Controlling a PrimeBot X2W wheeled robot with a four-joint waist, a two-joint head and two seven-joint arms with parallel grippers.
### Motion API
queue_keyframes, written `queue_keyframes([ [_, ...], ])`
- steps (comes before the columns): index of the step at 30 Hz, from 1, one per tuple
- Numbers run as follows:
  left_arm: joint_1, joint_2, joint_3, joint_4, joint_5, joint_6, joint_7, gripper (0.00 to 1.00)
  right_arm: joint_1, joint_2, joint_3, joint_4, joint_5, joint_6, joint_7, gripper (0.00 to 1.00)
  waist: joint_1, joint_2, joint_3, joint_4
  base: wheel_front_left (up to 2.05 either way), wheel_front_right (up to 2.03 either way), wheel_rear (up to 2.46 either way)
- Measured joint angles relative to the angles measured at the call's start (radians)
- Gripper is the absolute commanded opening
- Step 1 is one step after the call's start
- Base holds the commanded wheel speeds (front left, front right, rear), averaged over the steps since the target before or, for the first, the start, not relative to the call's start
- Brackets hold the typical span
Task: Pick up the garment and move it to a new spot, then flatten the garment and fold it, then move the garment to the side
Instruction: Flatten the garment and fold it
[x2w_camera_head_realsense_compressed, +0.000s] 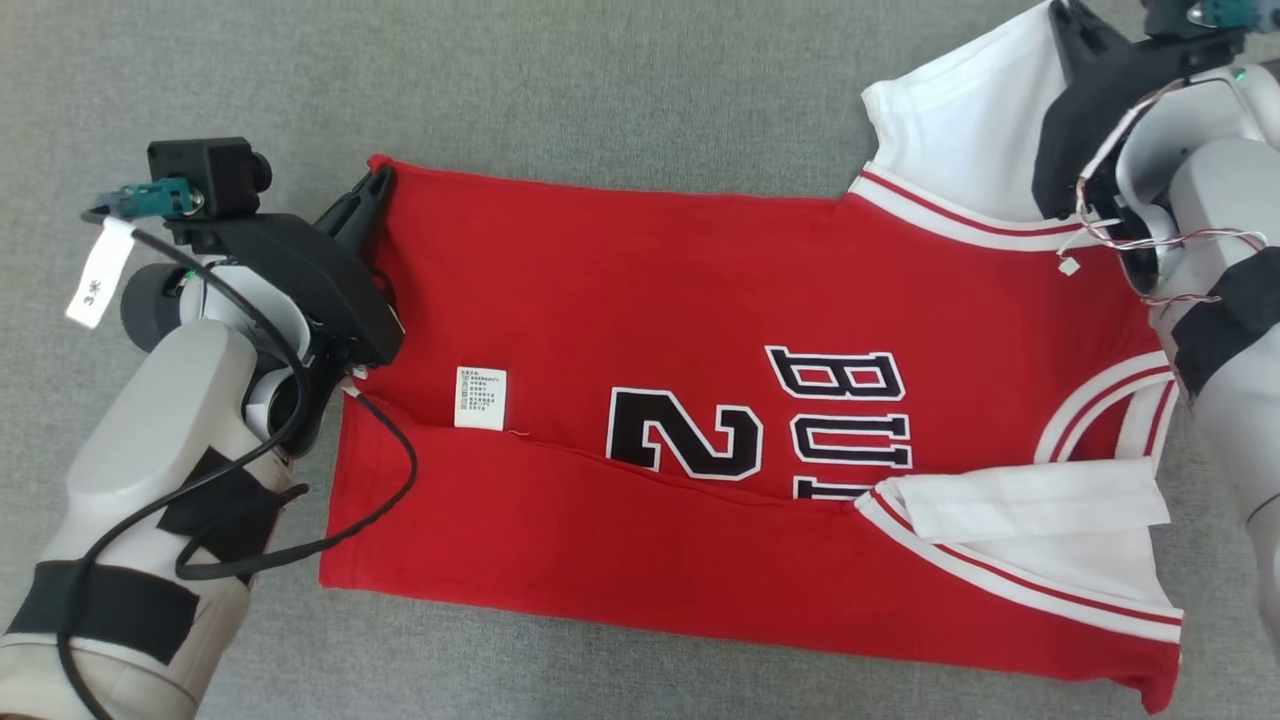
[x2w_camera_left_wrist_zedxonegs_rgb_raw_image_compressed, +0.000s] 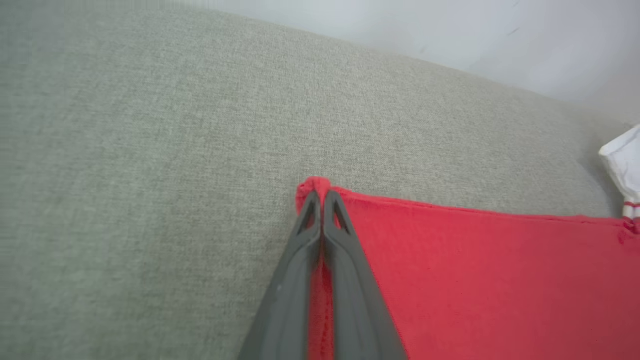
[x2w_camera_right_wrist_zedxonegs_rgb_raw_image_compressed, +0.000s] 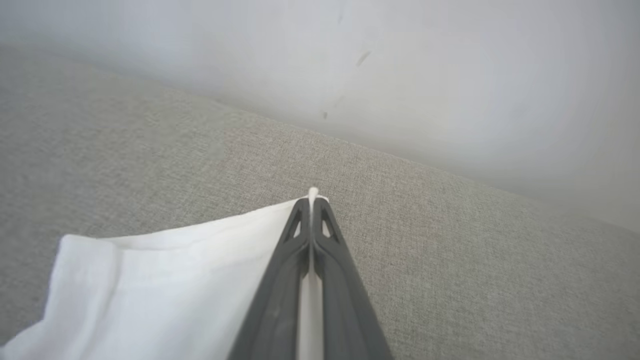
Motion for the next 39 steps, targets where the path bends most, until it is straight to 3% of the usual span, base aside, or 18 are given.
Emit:
queue_keyframes([
  [15,0.065,0.069,-0.095,-0.058,-0.060,0.000,-0.084,0.00,0.103,0.002,-0.069,0.017,0.106,0.056,-0.183,0.00,-0.0001,0.0000,-0.090,-0.025,0.00,0.00,0.00],
  [24,0.109,0.123,-0.142,-0.103,-0.081,0.000,-0.132,0.00,0.228,-0.007,-0.111,-0.040,0.210,0.067,-0.258,0.00,-0.0001,0.0000,-0.147,-0.045,0.00,0.00,0.00],
  [35,0.215,0.158,-0.212,-0.138,-0.125,0.000,-0.169,0.00,0.491,-0.067,0.024,-0.317,0.459,0.067,-0.264,0.00,-0.0002,-0.0001,-0.239,-0.068,0.00,0.00,0.00],
  [39,0.253,0.176,-0.235,-0.148,-0.135,0.000,-0.179,0.00,0.569,-0.126,0.048,-0.402,0.551,0.067,-0.245,0.00,-0.0003,-0.0001,-0.275,-0.077,0.00,0.00,0.00],
])
